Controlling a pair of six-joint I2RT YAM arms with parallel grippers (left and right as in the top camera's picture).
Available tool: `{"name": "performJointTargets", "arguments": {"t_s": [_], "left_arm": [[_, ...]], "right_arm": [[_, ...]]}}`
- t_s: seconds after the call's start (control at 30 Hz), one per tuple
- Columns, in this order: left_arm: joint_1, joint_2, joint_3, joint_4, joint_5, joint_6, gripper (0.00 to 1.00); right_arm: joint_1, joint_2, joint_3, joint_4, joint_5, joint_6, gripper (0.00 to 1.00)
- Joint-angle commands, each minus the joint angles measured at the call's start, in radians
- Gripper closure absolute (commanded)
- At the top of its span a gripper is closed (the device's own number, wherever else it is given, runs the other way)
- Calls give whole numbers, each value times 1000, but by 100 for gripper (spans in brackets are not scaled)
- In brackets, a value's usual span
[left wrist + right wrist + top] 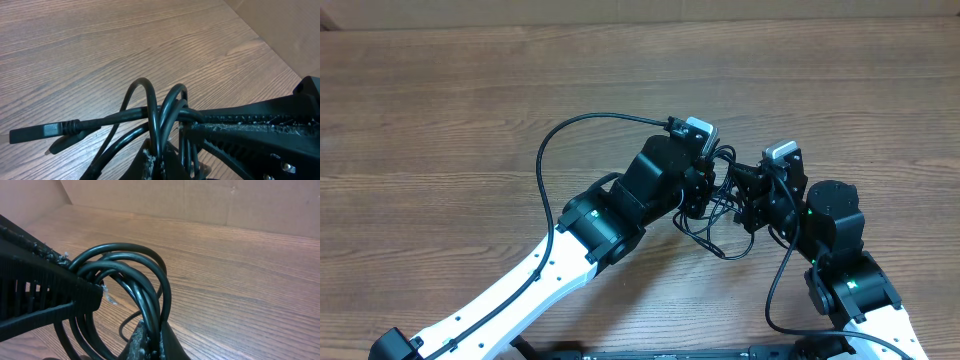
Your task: Untangle cables
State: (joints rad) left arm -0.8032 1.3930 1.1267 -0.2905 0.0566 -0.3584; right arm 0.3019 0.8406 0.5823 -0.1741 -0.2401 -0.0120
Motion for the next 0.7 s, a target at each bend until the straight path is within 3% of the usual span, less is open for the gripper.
{"name": "performJointTargets", "arguments": {"t_s": [0.0, 0.37, 0.67], "left_arm": [[-3, -13, 15, 11, 17, 17, 96], [-3, -13, 15, 3, -245, -309, 96], [-3, -13, 15, 3, -278, -460, 95]], "right_arm": [[4, -6, 9, 7, -20, 0, 96], [4, -6, 9, -16, 146, 161, 96], [4, -6, 9, -47, 294, 372, 96]]}}
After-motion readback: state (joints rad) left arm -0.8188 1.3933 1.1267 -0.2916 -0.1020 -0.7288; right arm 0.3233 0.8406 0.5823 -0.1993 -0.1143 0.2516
